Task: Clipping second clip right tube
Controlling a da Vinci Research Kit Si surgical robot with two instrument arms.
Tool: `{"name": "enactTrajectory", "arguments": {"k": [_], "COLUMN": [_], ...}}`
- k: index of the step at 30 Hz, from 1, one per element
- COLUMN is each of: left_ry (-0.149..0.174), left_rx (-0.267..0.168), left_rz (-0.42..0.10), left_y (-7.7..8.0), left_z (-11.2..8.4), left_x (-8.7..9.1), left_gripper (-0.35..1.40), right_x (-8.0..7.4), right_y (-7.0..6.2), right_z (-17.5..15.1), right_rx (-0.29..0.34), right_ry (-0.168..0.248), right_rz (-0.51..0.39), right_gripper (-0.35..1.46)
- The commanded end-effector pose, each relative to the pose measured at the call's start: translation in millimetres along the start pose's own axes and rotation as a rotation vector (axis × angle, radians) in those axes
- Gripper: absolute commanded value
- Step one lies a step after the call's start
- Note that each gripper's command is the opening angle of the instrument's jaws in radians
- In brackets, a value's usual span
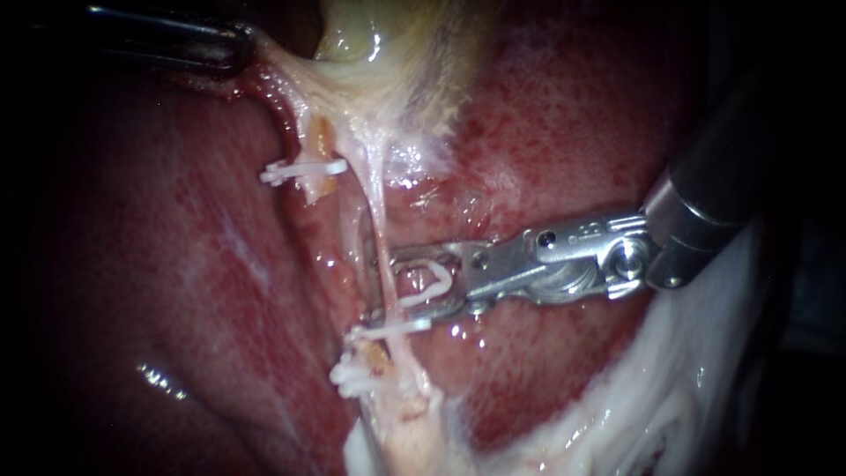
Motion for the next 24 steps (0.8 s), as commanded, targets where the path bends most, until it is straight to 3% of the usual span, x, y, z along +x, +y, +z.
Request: {"name": "enactTrajectory", "arguments": {"k": [1, 12, 24], "left_ry": [0.0, -0.001, -0.001], "left_rx": [0.0, -0.001, -0.001], "left_rz": [0.0, 0.0, 0.0], "left_y": [0.0, -0.1, -0.2], "left_z": [0.0, -0.1, -0.1], "left_x": [0.0, -0.1, -0.1], "left_gripper": [-0.35, -0.35, -0.35], "right_x": [0.1, 1.1, 1.8], "right_y": [0.0, 0.6, 0.0], "right_z": [-0.4, -5.4, -4.1], "right_rx": [0.001, 0.029, 0.138], "right_ry": [0.0, 0.028, 0.045], "right_rz": [0.001, 0.07, 0.177], "right_gripper": [0.36, 0.43, 0.46]}}
